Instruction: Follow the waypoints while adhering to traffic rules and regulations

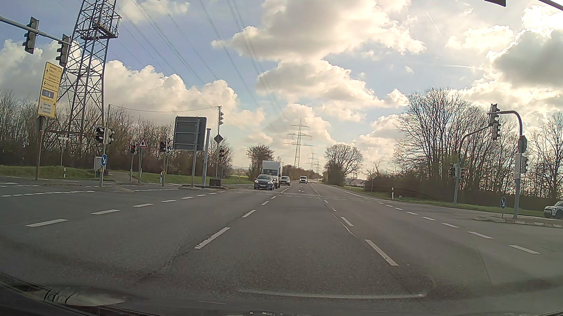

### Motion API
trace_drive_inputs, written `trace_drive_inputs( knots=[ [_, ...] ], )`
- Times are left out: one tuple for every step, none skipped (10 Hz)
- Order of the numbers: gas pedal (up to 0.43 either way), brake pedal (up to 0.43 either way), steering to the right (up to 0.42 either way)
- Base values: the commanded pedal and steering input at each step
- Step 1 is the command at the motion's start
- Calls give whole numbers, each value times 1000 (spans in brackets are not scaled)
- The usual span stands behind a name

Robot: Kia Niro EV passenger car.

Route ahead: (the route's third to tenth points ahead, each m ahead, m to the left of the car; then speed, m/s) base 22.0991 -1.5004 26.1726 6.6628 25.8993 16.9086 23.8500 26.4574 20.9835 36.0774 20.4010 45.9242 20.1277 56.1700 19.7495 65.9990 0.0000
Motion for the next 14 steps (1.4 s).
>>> trace_drive_inputs(
  knots=[
    [0,280,-1],
    [0,287,-1],
    [0,287,-1],
    [0,287,-1],
    [0,280,-1],
    [0,287,-1],
    [0,287,-1],
    [0,287,-1],
    [0,280,-1],
    [0,287,-1],
    [0,287,-1],
    [0,287,-1],
    [0,287,-1],
    [0,287,-1]
  ],
)
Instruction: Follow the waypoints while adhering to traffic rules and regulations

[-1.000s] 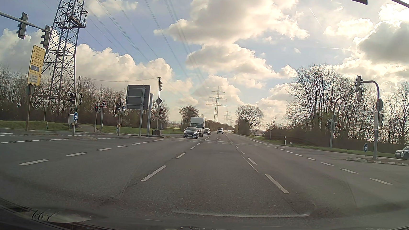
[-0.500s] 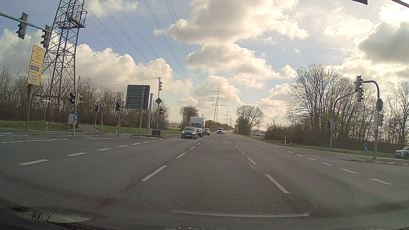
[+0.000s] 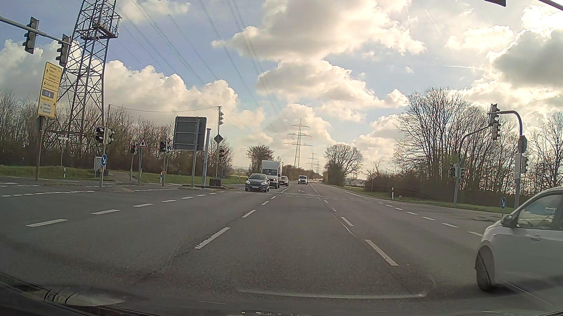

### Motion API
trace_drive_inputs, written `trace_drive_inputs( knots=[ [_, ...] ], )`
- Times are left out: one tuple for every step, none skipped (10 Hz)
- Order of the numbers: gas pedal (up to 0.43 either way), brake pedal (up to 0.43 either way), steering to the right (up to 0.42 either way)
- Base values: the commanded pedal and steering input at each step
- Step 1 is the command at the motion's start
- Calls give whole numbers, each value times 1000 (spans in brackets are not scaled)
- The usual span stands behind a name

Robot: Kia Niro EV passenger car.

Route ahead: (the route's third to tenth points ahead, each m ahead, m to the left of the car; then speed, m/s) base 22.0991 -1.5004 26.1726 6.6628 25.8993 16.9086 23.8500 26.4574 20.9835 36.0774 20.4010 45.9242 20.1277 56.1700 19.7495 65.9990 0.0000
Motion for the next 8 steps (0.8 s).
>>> trace_drive_inputs(
  knots=[
    [0,287,-1],
    [0,287,-1],
    [0,287,-1],
    [0,287,-1],
    [0,287,-1],
    [0,280,-1],
    [0,287,-1],
    [0,287,-1]
  ],
)
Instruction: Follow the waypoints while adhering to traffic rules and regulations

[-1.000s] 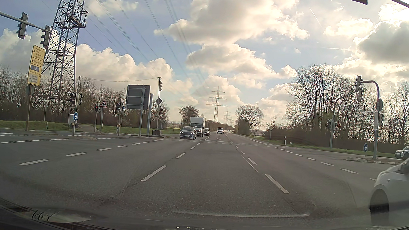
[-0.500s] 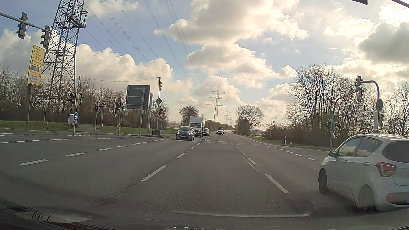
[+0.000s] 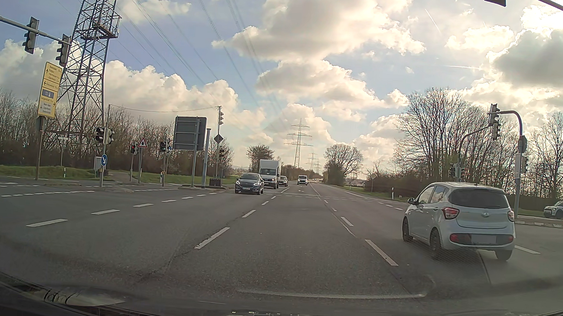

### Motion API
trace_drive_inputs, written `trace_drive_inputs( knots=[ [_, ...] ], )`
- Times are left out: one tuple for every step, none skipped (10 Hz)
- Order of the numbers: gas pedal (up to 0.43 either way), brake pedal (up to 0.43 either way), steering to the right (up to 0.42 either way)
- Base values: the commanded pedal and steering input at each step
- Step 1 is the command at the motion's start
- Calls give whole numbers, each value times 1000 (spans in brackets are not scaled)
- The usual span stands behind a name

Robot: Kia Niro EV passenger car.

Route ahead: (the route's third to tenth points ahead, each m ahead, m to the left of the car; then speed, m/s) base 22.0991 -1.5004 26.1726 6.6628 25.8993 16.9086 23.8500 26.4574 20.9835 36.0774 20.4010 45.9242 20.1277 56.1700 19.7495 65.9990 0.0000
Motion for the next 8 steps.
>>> trace_drive_inputs(
  knots=[
    [0,287,-1],
    [0,287,-1],
    [0,287,-1],
    [0,287,-1],
    [0,287,-1],
    [0,287,-1],
    [0,287,-1],
    [0,287,-1]
  ],
)
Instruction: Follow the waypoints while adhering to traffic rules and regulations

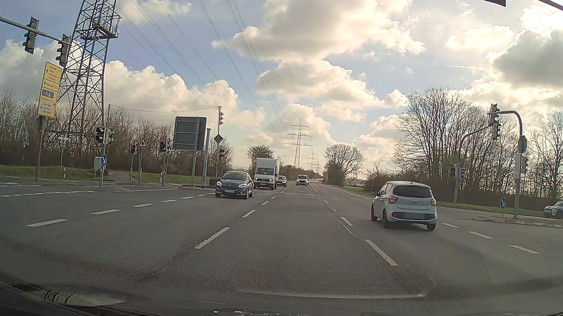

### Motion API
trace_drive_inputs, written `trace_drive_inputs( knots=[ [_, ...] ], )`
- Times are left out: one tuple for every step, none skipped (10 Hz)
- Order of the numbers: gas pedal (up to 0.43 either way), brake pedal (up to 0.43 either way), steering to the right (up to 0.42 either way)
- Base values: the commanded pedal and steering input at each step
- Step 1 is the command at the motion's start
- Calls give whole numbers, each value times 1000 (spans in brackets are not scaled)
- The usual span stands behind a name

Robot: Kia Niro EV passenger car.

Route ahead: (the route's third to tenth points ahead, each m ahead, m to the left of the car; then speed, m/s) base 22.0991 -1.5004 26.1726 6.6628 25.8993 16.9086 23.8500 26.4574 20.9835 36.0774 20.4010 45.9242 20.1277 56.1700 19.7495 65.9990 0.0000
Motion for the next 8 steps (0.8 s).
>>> trace_drive_inputs(
  knots=[
    [0,287,-1],
    [0,287,-1],
    [0,287,-1],
    [0,287,-1],
    [0,280,-1],
    [0,287,-1],
    [0,287,-1],
    [0,287,-1]
  ],
)
